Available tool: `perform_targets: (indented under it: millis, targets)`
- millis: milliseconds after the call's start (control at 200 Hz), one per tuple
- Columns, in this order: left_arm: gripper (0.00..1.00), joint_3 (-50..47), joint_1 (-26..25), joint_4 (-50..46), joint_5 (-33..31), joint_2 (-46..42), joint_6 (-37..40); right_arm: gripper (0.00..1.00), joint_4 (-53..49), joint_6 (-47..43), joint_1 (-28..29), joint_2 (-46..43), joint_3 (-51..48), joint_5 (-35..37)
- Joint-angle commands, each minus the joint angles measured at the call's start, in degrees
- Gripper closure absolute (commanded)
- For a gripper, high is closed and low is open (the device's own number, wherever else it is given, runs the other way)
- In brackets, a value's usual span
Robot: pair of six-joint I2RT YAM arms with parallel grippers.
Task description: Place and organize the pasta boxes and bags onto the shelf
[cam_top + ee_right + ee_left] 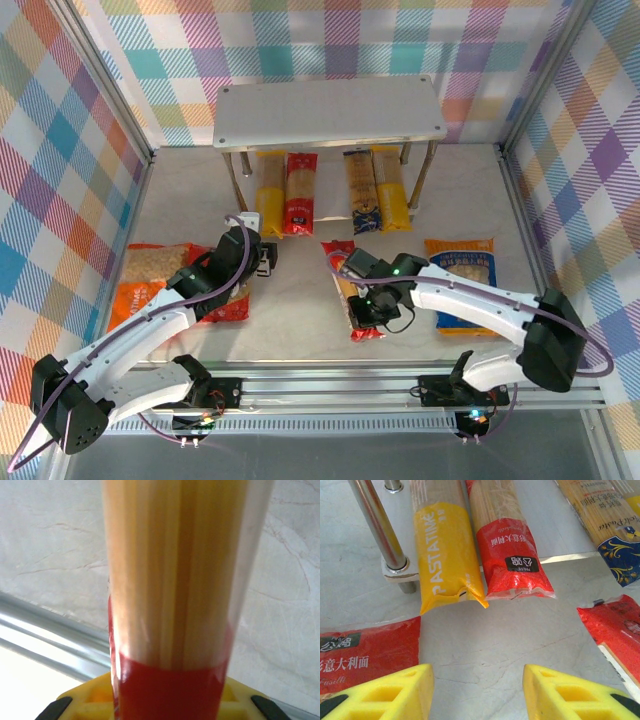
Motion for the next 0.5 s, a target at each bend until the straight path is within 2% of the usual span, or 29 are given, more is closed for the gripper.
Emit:
perform_targets:
  millis: [0, 220, 495]
  targets:
    - [0.50, 2.06, 0.02, -0.53, -0.98, 0.06, -0.27, 1.00, 0.20, -1.36, 0.03, -4.70, 3.06, -1.61]
    - [0.50, 2.12, 0.02, -0.76, -0.29, 0.06, -0.31, 1.00, -0.52, -2.32, -1.49, -5.74, 9.47, 3.09]
    - [0.50, 1.96, 0.05, -1.59, 0.21, -1.28, -0.33, 1.00, 1.42, -9.44, -10.36, 6.51, 21.93, 6.81]
